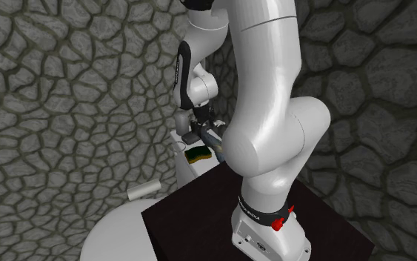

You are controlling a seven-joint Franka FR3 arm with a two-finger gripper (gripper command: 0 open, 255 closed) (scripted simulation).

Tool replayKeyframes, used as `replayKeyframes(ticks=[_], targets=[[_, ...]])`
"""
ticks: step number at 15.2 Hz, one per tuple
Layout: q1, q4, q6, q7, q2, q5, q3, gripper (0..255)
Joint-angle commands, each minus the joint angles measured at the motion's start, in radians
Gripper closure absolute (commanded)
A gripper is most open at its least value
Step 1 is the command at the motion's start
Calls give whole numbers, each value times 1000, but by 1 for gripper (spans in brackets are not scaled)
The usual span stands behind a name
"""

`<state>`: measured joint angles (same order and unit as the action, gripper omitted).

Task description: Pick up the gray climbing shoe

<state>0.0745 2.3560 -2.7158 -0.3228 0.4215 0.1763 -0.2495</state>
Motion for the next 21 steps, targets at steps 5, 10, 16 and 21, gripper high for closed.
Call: replayKeyframes(ticks=[5, 10, 16, 21], targets=[[12, -28, -74, 4, 102, -11, 14, 0], [13, -30, -76, 3, 105, -12, 15, 255], [13, -29, -76, 3, 105, -12, 15, 255], [5, -12, -32, 0, 43, -5, 6, 255]])
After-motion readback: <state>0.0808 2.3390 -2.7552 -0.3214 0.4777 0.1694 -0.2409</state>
